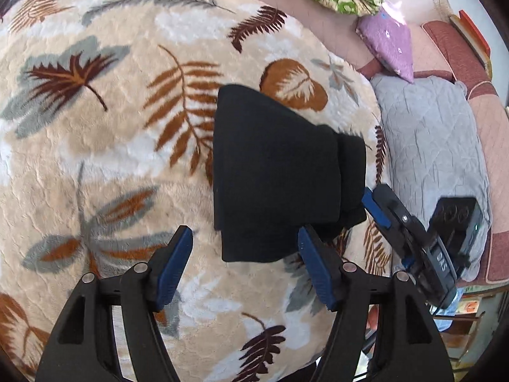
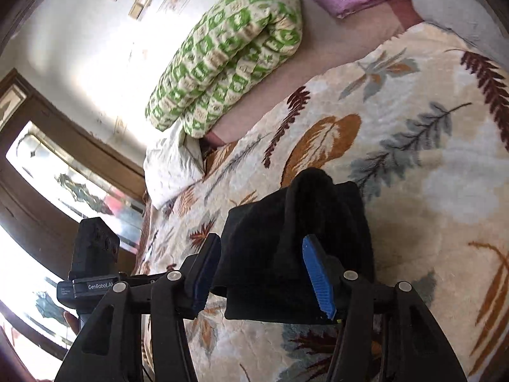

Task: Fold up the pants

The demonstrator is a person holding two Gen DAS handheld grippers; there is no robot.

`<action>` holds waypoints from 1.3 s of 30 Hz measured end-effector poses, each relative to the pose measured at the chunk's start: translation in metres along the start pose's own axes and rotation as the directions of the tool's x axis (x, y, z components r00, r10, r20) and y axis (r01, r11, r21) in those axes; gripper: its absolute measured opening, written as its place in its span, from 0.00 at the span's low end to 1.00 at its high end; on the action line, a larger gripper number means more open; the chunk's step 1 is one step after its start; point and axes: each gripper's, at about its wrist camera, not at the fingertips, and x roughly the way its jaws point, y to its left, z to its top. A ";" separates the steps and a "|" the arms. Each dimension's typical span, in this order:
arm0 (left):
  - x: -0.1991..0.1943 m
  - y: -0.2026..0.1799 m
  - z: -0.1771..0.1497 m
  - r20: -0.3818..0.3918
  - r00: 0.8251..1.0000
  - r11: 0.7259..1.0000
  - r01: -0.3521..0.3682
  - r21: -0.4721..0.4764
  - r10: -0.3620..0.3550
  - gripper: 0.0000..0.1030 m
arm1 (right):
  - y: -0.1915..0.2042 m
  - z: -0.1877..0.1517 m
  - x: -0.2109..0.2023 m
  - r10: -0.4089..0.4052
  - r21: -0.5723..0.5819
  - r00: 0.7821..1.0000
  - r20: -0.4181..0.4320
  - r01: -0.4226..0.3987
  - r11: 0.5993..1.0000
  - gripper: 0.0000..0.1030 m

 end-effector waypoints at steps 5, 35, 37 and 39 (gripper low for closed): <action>0.003 -0.019 -0.017 0.065 0.994 0.986 -0.099 0.134 0.091 0.66 | 0.003 -0.003 0.026 -0.070 -0.075 0.993 -0.099 0.063 0.995 0.44; 0.048 -0.054 -0.045 0.193 0.926 0.910 -0.361 0.205 0.324 0.07 | -0.018 0.008 -0.025 0.026 0.060 0.998 -0.050 -0.023 0.998 0.06; 0.055 -0.055 -0.046 0.196 0.920 0.901 -0.378 0.211 0.339 0.07 | -0.029 0.003 -0.020 -0.003 0.070 0.998 -0.063 0.007 0.998 0.06; 0.056 -0.057 -0.048 0.211 0.914 0.891 -0.392 0.230 0.347 0.08 | -0.041 -0.002 -0.008 -0.050 0.078 0.995 -0.087 0.057 0.995 0.06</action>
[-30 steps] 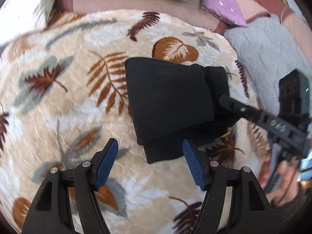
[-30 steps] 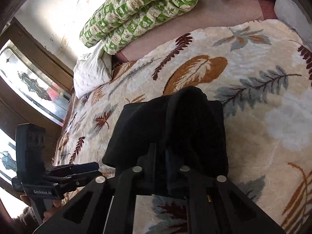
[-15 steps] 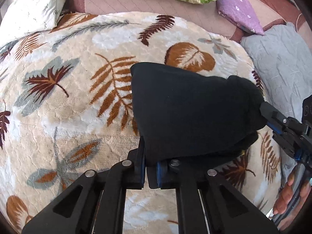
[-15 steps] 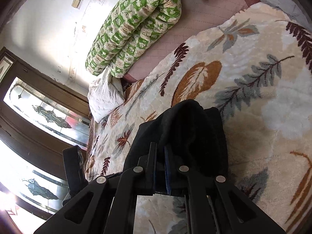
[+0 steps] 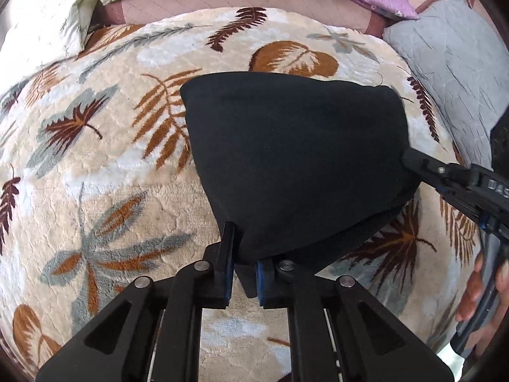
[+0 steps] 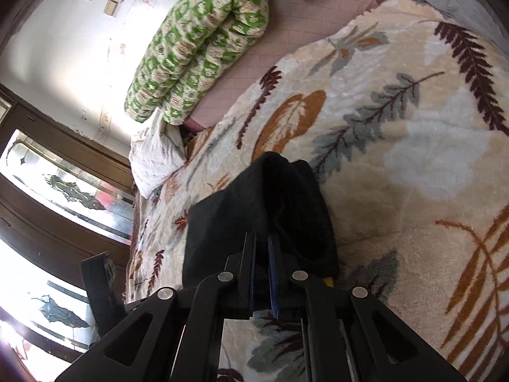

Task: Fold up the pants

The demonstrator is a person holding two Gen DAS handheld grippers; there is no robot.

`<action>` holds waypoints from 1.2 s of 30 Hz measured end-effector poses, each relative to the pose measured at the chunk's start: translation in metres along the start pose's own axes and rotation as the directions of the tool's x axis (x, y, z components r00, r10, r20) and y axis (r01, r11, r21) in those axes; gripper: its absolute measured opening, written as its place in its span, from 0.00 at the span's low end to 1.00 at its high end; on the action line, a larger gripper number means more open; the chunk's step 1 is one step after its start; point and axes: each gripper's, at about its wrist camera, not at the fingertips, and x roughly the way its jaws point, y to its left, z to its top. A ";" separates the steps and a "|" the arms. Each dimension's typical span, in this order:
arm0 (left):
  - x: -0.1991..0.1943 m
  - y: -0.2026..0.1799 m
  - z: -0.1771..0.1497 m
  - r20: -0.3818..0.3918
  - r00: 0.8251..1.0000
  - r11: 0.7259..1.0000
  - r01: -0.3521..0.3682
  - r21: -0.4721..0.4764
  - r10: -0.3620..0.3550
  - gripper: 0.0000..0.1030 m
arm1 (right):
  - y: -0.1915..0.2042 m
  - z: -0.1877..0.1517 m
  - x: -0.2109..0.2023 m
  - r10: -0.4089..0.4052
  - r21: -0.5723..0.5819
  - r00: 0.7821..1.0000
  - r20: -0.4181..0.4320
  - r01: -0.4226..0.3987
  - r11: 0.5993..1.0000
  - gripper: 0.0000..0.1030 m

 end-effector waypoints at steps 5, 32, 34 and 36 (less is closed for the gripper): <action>-0.005 0.008 -0.003 -0.015 0.999 0.999 0.049 0.005 -0.049 0.12 | -0.014 -0.002 0.014 -0.078 -0.023 0.997 -0.003 0.078 0.997 0.06; 0.005 0.010 0.000 -0.018 0.988 0.984 0.152 -0.089 -0.155 0.14 | 0.025 0.029 0.041 -0.105 -0.099 0.994 0.019 0.106 0.989 0.22; -0.001 0.009 -0.002 -0.022 0.987 0.986 0.155 -0.055 -0.157 0.14 | 0.004 0.025 0.050 -0.147 -0.064 0.989 -0.008 0.146 0.987 0.04; -0.009 0.020 -0.002 -0.053 0.978 0.977 0.200 -0.074 -0.204 0.14 | -0.007 0.024 0.046 -0.108 -0.015 0.994 0.003 0.108 0.994 0.00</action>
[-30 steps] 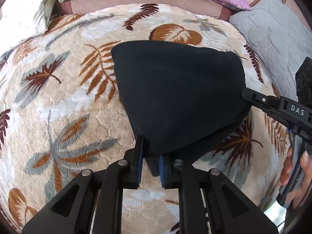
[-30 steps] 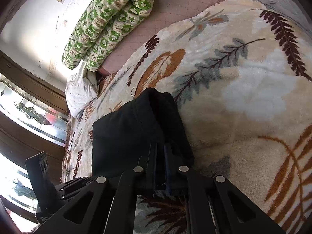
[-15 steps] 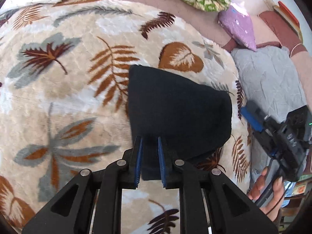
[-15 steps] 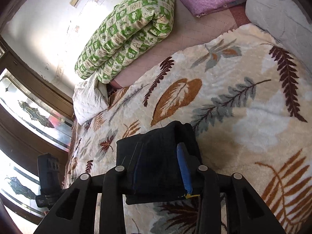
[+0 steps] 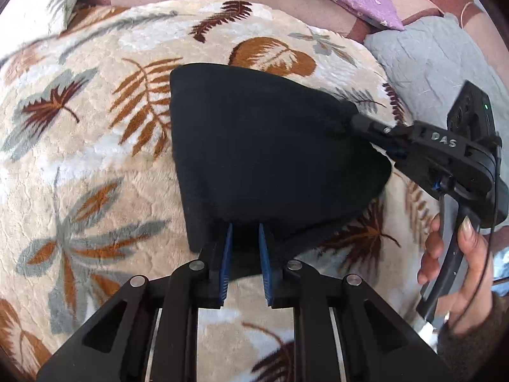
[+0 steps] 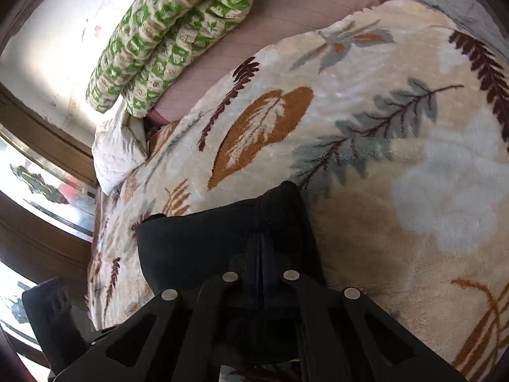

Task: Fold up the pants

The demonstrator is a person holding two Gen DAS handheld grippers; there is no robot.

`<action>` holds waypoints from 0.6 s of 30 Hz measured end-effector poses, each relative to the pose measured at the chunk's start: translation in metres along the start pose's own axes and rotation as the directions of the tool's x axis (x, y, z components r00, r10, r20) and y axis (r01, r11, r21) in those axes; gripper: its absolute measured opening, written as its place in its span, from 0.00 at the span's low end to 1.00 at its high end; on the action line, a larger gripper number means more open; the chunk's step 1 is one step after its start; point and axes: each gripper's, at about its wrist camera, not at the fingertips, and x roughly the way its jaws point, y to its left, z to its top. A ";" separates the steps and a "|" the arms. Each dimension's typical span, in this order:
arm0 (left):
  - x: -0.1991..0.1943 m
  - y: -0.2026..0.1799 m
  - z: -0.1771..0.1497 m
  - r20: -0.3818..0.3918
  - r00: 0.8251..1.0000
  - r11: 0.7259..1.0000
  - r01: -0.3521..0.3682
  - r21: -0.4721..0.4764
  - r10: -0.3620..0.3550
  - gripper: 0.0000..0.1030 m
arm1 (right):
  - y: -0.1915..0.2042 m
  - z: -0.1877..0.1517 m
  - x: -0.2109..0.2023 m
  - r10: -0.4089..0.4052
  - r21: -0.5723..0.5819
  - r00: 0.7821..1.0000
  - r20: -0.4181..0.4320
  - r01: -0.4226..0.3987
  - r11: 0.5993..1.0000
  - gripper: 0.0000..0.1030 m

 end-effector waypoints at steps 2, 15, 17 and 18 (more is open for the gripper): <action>-0.014 0.018 0.006 0.008 0.999 0.998 0.044 -0.055 -0.044 0.14 | -0.002 0.002 -0.016 0.043 0.038 0.999 0.029 -0.044 0.998 0.09; -0.018 0.070 0.022 -0.028 0.992 0.954 0.106 -0.281 -0.119 0.14 | 0.020 -0.022 -0.029 0.092 -0.101 0.991 -0.096 -0.101 0.990 0.25; -0.017 0.071 0.026 -0.027 0.991 0.949 0.120 -0.291 -0.133 0.14 | 0.001 -0.024 -0.024 0.099 -0.041 0.990 -0.103 -0.104 0.994 0.13; -0.016 0.072 0.029 -0.026 0.989 0.945 0.132 -0.299 -0.147 0.14 | -0.001 -0.022 -0.028 0.129 -0.022 0.987 -0.098 -0.132 0.991 0.14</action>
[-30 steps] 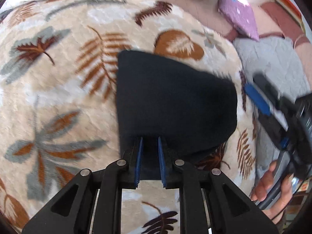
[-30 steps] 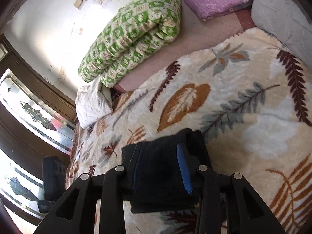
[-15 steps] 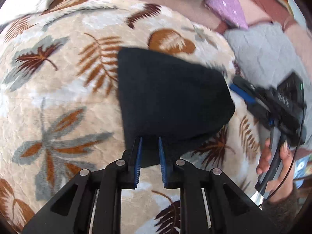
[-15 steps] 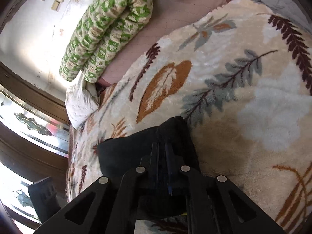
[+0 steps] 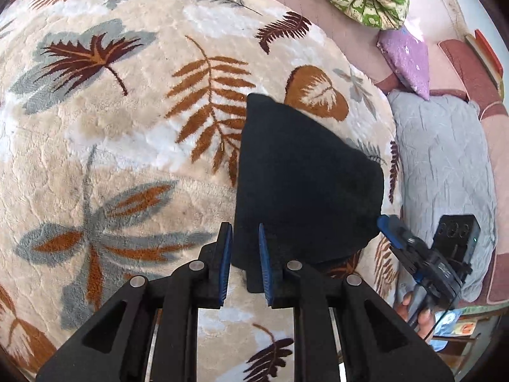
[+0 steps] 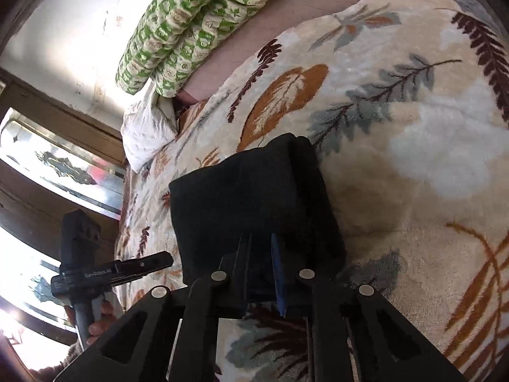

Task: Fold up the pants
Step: 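Lower the folded pants onto the quilt and open both grippers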

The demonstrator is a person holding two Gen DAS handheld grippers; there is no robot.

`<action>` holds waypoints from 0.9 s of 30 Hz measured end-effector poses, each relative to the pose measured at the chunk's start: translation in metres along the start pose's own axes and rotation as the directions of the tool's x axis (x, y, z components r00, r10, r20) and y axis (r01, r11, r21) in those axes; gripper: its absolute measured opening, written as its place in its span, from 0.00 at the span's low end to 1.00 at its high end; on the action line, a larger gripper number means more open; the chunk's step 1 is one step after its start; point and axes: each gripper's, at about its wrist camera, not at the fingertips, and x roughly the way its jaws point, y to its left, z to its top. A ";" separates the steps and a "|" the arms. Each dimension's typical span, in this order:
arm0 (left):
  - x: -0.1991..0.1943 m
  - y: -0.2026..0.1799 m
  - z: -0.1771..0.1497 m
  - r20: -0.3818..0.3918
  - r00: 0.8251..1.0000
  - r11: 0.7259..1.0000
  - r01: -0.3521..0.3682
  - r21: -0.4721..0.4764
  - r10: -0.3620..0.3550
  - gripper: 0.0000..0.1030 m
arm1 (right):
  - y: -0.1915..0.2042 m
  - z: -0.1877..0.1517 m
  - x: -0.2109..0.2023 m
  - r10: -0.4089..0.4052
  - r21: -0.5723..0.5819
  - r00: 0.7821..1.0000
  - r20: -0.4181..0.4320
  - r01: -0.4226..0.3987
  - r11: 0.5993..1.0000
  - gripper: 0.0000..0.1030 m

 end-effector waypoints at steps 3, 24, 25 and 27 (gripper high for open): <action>0.003 -0.002 0.008 -0.022 1.000 1.000 0.012 0.024 -0.012 0.24 | 0.013 0.012 -0.023 0.061 -0.040 0.997 0.043 -0.059 0.997 0.47; 0.044 -0.020 0.022 -0.052 0.999 0.983 0.026 0.183 -0.017 0.80 | -0.022 0.038 0.036 -0.024 -0.085 0.991 -0.129 0.013 0.996 0.83; 0.047 -0.024 0.020 -0.042 0.999 0.980 0.016 0.197 -0.007 0.80 | -0.022 0.038 0.037 -0.017 -0.102 0.991 -0.136 0.003 0.995 0.84; 0.049 -0.028 0.018 -0.016 1.000 0.979 -0.009 0.206 0.013 0.80 | -0.023 0.039 0.037 0.004 -0.104 0.990 -0.139 -0.019 0.994 0.87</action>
